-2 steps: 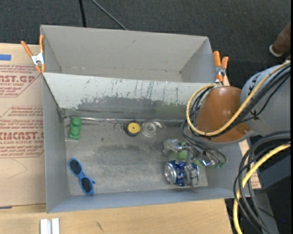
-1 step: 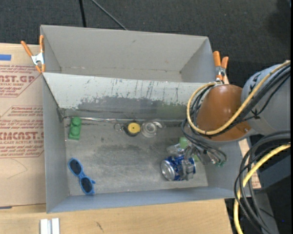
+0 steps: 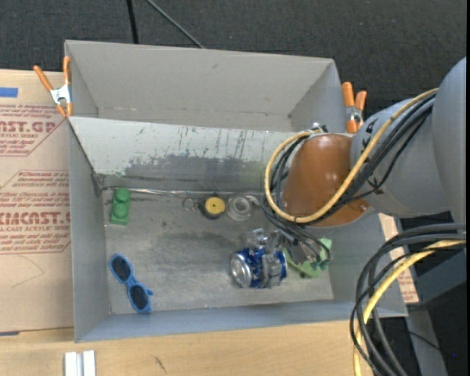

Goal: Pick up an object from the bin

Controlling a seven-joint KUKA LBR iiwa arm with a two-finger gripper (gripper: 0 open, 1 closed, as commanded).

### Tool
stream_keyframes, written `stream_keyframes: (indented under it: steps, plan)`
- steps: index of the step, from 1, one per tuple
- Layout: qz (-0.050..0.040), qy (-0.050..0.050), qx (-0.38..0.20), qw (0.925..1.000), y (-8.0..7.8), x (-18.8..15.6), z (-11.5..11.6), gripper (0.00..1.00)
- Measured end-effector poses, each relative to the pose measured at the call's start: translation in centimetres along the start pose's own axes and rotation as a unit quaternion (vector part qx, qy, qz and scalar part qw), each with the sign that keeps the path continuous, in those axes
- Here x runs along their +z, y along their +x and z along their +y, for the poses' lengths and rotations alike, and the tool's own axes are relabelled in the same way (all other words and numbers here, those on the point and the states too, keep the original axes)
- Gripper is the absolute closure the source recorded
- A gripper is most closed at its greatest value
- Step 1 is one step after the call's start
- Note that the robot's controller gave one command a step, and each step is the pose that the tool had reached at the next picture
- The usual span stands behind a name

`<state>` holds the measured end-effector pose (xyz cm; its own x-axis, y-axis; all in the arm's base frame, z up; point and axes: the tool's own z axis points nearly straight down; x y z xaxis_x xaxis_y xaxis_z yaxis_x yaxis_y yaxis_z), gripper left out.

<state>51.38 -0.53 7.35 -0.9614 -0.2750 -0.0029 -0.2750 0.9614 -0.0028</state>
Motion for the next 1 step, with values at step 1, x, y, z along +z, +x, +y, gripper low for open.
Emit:
stream_keyframes:
  steps: [1]
  plan:
    - [-0.0042, 0.001, -0.006, 1.0, -1.07, -16.3, -4.04, 1.0]
